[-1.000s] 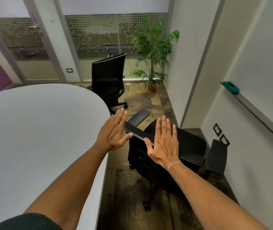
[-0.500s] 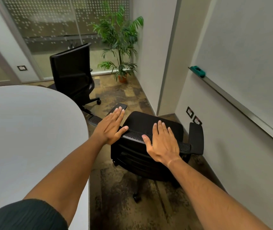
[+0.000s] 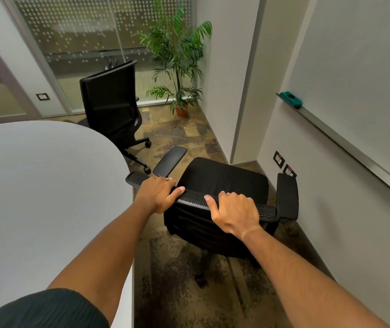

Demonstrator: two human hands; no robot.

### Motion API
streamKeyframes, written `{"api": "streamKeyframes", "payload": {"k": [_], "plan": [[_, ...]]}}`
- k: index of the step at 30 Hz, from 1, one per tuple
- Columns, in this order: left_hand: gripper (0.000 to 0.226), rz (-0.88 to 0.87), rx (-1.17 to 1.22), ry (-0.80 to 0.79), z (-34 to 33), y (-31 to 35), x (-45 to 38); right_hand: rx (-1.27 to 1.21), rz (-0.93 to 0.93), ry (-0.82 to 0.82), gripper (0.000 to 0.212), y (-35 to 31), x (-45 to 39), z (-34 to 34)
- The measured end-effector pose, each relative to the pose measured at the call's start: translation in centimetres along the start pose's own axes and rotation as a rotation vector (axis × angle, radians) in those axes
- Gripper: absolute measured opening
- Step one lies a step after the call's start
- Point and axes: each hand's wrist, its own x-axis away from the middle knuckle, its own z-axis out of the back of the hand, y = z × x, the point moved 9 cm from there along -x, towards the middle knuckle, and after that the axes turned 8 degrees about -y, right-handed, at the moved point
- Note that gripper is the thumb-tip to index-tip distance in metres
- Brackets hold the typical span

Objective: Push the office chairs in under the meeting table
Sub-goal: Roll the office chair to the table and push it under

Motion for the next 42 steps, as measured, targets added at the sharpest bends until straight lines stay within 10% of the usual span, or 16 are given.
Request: {"api": "streamKeyframes", "payload": {"k": [42], "plan": [[0.063, 0.376, 0.068, 0.095, -0.1, 13.6, 3.8, 0.032, 0.379, 0.079, 0.059, 11.5, 1.5, 0.6]]}}
